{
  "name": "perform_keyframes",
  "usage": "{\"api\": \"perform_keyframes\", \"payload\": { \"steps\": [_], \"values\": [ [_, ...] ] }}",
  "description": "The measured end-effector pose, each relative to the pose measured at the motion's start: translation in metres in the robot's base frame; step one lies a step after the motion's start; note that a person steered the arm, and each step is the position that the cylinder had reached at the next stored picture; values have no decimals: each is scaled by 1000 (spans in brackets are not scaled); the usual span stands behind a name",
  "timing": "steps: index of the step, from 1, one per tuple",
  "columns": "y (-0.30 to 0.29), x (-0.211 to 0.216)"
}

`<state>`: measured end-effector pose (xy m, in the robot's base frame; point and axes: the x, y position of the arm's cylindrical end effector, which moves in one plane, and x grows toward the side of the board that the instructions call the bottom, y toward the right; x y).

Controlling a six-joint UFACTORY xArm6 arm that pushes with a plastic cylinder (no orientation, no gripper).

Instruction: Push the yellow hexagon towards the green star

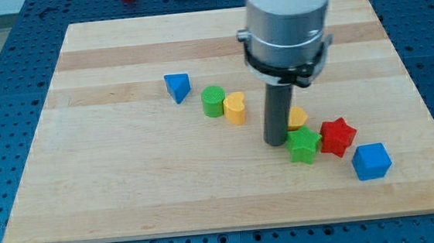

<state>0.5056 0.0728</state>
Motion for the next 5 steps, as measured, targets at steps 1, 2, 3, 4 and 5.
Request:
{"api": "perform_keyframes", "payload": {
  "steps": [1,2,3,4,5],
  "values": [
    [-6,-24],
    [-8,-55],
    [-7,-77],
    [21,-68],
    [59,-36]
  ]
}}
